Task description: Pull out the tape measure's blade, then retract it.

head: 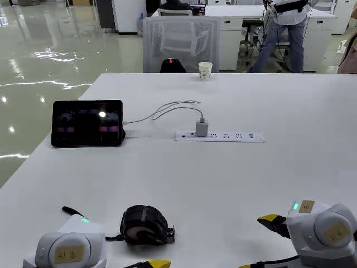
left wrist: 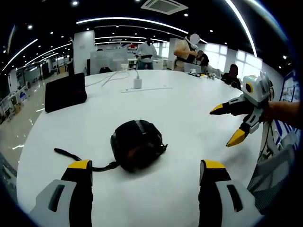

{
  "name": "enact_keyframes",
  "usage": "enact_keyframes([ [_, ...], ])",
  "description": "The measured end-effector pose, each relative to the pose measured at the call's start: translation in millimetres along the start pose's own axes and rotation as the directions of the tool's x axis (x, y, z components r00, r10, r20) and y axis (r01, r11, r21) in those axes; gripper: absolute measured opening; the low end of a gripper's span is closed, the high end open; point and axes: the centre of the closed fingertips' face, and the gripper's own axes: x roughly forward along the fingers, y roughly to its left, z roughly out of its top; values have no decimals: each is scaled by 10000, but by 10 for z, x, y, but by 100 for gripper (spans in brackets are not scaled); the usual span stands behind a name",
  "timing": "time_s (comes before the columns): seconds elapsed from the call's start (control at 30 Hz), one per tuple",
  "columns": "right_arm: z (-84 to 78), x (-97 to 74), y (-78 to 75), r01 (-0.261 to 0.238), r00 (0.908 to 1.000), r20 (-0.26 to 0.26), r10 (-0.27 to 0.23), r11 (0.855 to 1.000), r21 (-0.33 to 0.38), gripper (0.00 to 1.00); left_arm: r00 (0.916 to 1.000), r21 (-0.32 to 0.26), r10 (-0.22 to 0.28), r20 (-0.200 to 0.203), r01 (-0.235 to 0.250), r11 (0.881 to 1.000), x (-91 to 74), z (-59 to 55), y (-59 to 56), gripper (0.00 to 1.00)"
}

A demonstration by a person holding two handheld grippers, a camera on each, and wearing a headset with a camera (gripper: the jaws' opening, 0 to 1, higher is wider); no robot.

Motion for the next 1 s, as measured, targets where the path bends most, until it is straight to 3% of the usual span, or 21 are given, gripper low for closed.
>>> enact_keyframes([
  [0.63,-91,-262,67,684,9963,502,-699,9972,306,94,9992,763,-380,130,369,9964,-163,-63,-47,93],
  [1.0,-122,-334,125,881,9923,828,-926,9945,562,99,9976,872,-659,225,637,9942,-208,-81,-116,96],
])
